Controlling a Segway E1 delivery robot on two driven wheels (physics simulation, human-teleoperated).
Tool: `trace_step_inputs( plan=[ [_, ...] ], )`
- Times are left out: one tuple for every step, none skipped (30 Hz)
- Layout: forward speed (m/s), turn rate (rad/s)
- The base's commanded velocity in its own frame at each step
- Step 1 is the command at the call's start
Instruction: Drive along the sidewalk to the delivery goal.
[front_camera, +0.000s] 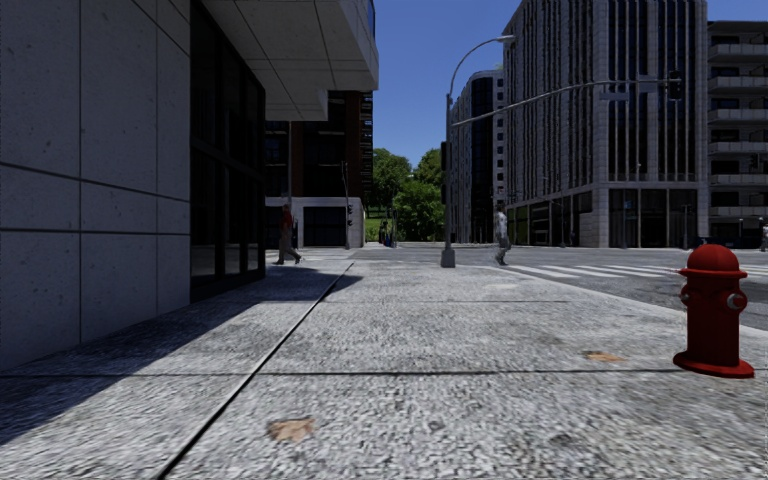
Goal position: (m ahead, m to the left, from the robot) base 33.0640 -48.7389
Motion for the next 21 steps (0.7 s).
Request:
trace_step_inputs(
  plan=[
    [2.00,0.00],
    [2.00,0.00],
    [2.00,0.00],
    [2.00,0.00],
    [2.00,0.00],
    [2.00,0.00],
    [2.00,0.00],
    [2.00,0.00],
    [2.00,0.00],
    [2.00,0.00],
    [2.00,0.00],
    [2.00,0.00],
    [2.00,0.00],
    [2.00,0.00],
    [2.00,0.00],
    [2.00,0.00],
    [2.00,0.00],
    [2.00,0.00],
    [2.00,0.00],
    [2.00,0.00],
    [2.00,0.00]
  ],
)
